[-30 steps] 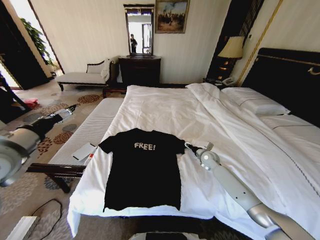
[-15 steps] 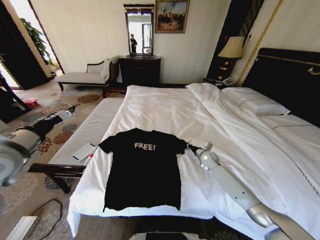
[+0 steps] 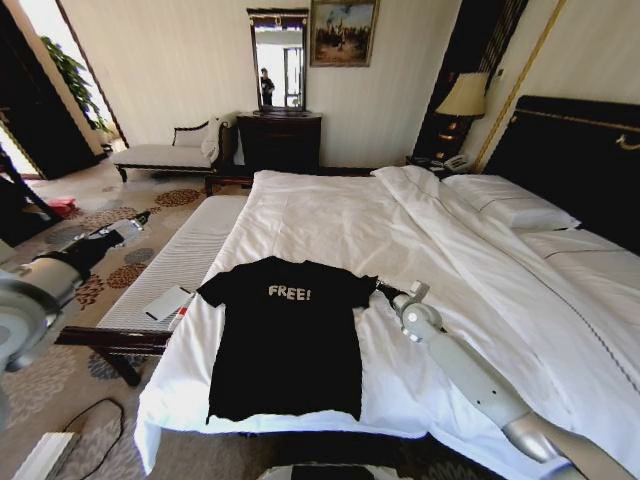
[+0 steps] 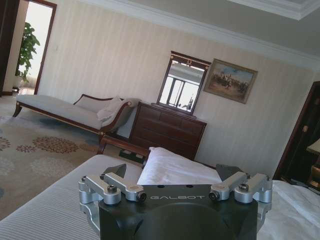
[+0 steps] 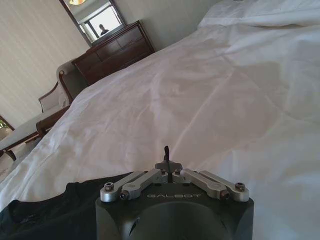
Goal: Fold the clothes on the bed.
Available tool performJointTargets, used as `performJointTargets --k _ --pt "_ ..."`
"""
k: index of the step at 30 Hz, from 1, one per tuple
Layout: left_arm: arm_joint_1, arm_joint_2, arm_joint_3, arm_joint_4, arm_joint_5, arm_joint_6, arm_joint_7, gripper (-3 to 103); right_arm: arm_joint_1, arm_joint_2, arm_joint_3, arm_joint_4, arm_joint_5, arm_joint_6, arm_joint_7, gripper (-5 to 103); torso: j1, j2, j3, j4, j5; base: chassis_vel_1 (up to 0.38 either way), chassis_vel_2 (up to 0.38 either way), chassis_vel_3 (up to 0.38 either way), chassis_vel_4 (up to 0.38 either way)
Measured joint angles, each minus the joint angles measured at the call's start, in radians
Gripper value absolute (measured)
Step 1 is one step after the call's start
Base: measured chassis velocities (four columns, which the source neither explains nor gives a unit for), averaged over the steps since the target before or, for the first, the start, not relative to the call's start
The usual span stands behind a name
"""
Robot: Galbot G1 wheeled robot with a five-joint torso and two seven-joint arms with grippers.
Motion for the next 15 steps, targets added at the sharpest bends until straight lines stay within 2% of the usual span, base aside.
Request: performJointTargets --k 15 --pt "0.033 0.005 -0.037 0.015 0.002 -0.004 0.007 100 0.052 0.031 -0.115 0.049 -0.001 0.011 0.0 0 0.0 0.0 0.0 0.0001 0.0 0.0 0.0 0.0 0.0"
